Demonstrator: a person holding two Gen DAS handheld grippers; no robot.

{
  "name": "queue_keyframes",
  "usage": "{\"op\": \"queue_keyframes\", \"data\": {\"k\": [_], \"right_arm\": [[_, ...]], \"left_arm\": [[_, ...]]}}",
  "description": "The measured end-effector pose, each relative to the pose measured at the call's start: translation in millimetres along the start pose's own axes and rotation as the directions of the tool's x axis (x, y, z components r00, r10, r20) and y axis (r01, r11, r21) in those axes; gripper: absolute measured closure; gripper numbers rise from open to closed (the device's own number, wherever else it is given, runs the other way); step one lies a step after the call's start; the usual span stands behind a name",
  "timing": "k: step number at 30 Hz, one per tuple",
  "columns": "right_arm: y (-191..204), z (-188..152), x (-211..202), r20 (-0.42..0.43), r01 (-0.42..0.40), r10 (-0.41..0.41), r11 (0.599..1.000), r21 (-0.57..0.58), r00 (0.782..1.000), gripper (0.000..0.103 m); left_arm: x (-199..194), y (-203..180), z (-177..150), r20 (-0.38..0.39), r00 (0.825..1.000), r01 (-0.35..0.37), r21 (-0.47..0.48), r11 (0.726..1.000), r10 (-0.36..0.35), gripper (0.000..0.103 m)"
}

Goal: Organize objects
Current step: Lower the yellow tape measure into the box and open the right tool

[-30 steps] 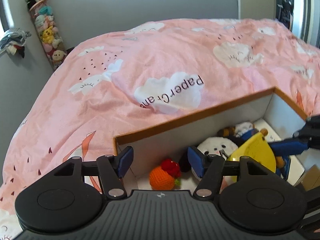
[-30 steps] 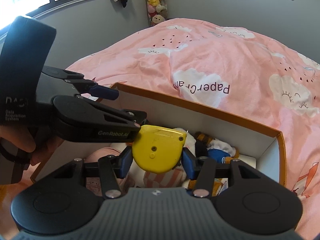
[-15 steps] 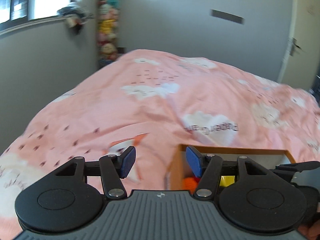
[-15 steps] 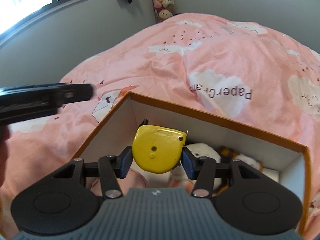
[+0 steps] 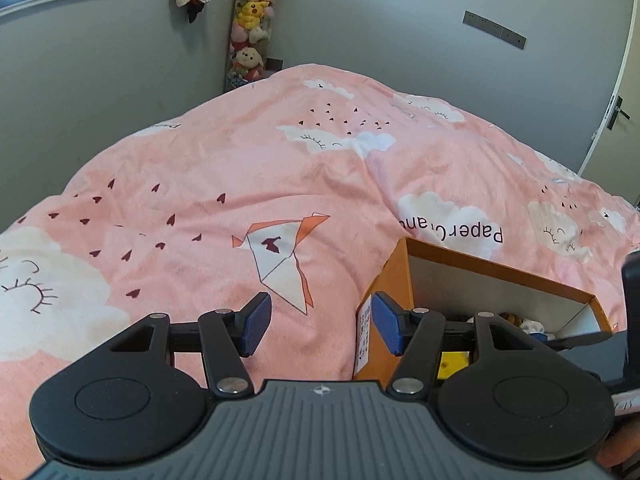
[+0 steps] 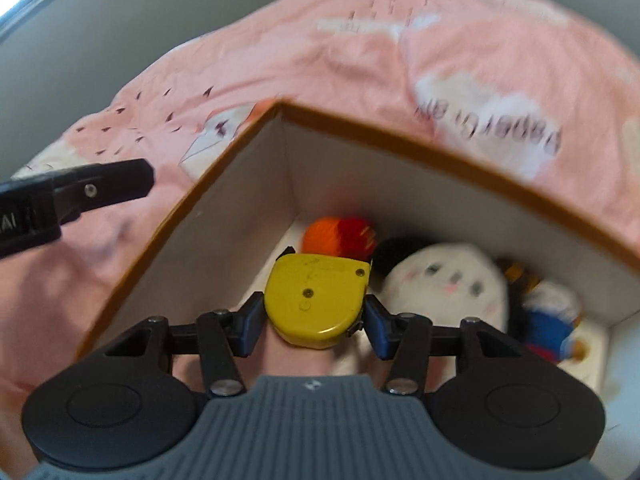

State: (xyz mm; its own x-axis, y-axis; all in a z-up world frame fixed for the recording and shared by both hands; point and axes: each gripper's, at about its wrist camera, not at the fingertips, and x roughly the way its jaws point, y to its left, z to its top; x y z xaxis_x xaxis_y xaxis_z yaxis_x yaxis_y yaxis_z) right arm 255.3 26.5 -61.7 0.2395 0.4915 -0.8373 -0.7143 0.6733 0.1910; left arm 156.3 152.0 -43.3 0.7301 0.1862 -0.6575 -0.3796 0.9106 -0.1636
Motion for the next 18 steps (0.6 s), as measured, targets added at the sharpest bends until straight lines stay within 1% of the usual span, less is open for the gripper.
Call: {"op": "queue_keyframes", "data": {"k": [1,4,6,8,11,12,15,18], "right_arm": [[-1.4,0.3,2.0,-0.012,-0.027,0.027,0.999,0.022,1.0,0.049],[1.0,1.6,5.8,-0.019,-0.006,0.006,1.0,0.019,1.0,0.049],[-0.6,4.1,8.5,-0.028,-0.008,0.009,0.999,0.035,1.0,0.049],[-2.5,7.3,11.2,-0.047,-0.033,0.036,0.998,0.053,0.998,0.049],[-7.5,12.7,14.5,-0.084,-0.1,0.109,0.989,0.108,0.99,0.049],[-9.4,14.2,15.4,-0.089,-0.1,0.113,0.986,0.136,0.99,0.049],[-10.1,18.4,21.2,-0.081,-0.047,0.06,0.987,0.151,0.995,0.048],[-12.3,19.9,26.3,-0.068,-0.064,0.077,0.982,0.176,0.995,0.048]], "left_arm": [[-0.1,0.5,-0.9,-0.002,1.0,0.0,-0.003,1.0,0.0,0.035],[-0.1,3.7,-1.0,-0.005,1.0,-0.002,-0.013,1.0,0.002,0.035],[-0.4,5.3,-1.4,-0.006,1.0,-0.004,-0.019,1.0,0.004,0.035],[0.3,6.6,-1.5,-0.01,1.0,-0.003,-0.026,1.0,0.003,0.035],[1.3,7.3,-1.9,-0.013,1.0,0.001,-0.033,0.999,-0.001,0.035],[1.4,7.8,-2.2,-0.015,1.0,0.001,-0.034,0.999,-0.002,0.035],[2.5,8.6,-2.6,-0.019,1.0,0.001,-0.039,0.999,-0.002,0.035],[3.4,9.9,-3.5,-0.024,1.0,-0.004,-0.045,0.999,0.003,0.035]]}}
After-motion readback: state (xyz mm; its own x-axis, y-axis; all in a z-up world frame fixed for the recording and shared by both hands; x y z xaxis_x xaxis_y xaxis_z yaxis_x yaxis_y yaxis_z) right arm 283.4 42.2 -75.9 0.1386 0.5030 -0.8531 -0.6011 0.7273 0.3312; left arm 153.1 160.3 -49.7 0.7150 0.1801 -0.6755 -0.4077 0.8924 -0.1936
